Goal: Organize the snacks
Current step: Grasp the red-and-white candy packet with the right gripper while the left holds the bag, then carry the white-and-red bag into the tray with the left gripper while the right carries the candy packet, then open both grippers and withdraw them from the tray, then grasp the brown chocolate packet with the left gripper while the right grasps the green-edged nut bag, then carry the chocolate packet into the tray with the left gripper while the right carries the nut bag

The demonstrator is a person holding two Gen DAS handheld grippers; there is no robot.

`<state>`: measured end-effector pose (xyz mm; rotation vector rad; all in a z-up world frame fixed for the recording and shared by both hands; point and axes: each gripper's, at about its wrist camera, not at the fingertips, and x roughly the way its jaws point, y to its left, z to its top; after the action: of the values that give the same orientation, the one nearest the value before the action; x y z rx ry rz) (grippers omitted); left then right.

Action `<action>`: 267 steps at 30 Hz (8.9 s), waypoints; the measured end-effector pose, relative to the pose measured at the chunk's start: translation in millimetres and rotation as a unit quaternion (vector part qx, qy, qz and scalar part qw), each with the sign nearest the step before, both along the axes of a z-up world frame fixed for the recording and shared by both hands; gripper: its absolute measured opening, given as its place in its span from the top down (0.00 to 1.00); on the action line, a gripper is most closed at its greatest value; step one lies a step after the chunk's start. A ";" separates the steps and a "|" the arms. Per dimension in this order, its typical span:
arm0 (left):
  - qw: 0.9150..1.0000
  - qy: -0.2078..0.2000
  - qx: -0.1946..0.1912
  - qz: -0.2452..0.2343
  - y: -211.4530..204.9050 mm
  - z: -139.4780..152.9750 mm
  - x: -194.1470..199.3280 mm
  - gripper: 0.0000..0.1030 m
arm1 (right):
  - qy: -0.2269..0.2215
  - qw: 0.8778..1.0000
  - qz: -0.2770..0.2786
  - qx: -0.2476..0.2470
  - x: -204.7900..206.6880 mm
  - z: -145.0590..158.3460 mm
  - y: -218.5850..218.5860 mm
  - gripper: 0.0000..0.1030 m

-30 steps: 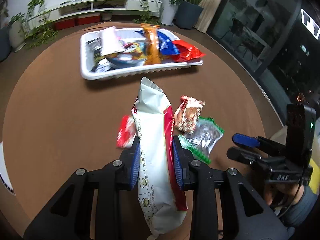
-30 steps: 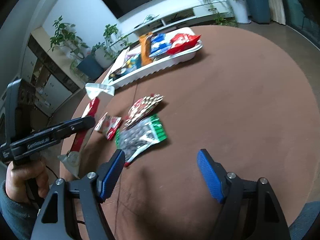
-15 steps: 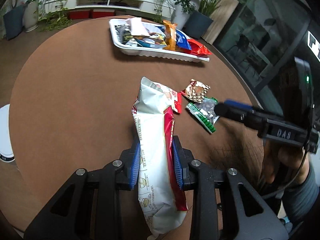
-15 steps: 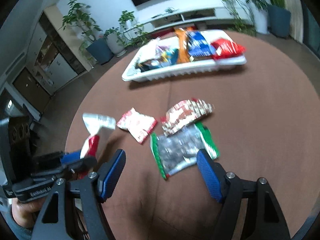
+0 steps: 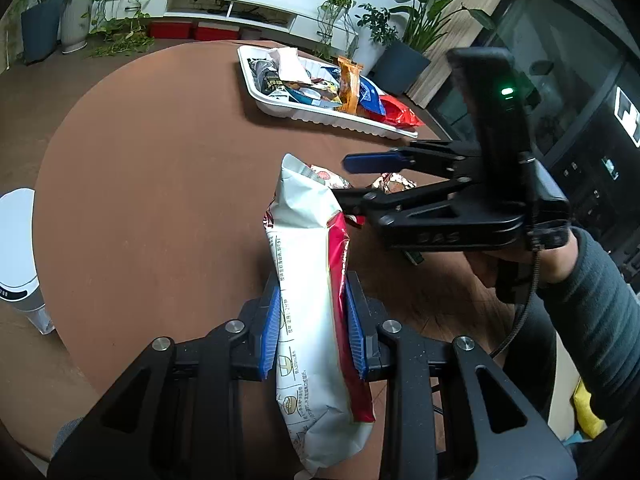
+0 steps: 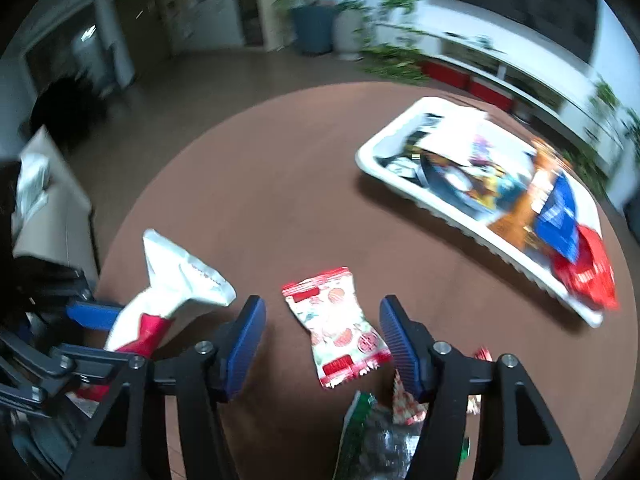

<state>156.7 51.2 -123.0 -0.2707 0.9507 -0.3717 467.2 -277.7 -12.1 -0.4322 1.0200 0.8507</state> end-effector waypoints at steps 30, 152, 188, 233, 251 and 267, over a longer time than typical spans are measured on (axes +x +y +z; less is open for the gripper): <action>1.000 -0.009 -0.006 0.005 -5.7 8.5 12.0 0.74 | 0.046 0.995 -0.083 0.035 -21.2 2.2 -47.9 0.68; 0.965 -0.094 0.206 -0.136 -136.3 25.2 170.0 0.04 | 0.023 0.933 -0.327 0.146 -30.7 9.8 -190.9 0.21; 0.897 -0.009 0.275 -0.345 -230.1 -37.2 183.5 0.62 | 0.046 0.940 -0.320 0.106 -64.3 -14.5 -160.5 0.22; 0.973 0.017 0.148 -0.179 -138.9 -42.5 154.0 0.87 | 0.009 0.950 -0.309 0.052 -39.0 -5.5 -156.3 0.74; 0.994 -0.025 0.044 -0.094 -66.8 18.5 157.3 0.87 | 0.008 0.935 -0.341 0.099 -13.6 21.2 -194.5 0.74; 0.997 -0.059 0.037 -0.039 -30.3 99.7 267.5 0.87 | -0.070 0.937 -0.319 0.124 112.4 115.1 -187.8 0.74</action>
<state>424.3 20.9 -23.3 -0.1425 0.8588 -0.4187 579.7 -465.5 103.0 0.0648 0.8300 0.3460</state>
